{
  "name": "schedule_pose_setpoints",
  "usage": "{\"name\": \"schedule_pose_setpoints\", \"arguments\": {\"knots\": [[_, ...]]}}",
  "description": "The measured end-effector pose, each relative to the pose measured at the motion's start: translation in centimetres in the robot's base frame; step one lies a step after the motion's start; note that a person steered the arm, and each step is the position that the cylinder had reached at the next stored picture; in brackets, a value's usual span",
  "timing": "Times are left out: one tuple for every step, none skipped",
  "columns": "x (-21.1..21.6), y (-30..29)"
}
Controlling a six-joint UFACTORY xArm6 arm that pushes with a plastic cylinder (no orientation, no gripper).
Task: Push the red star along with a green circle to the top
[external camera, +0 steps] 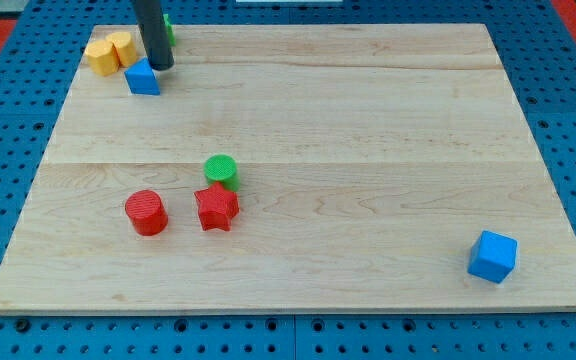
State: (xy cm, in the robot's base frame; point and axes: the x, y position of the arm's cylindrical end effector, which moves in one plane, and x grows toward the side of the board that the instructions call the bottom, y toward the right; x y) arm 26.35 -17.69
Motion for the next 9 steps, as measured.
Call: {"name": "schedule_pose_setpoints", "arguments": {"knots": [[4.6,1.5],[10.6,7.6],[18.8,13.9],[26.4,17.0],[28.2,13.5],[28.8,11.3],[24.7,8.6],[21.8,7.5],[18.8,7.5]]}}
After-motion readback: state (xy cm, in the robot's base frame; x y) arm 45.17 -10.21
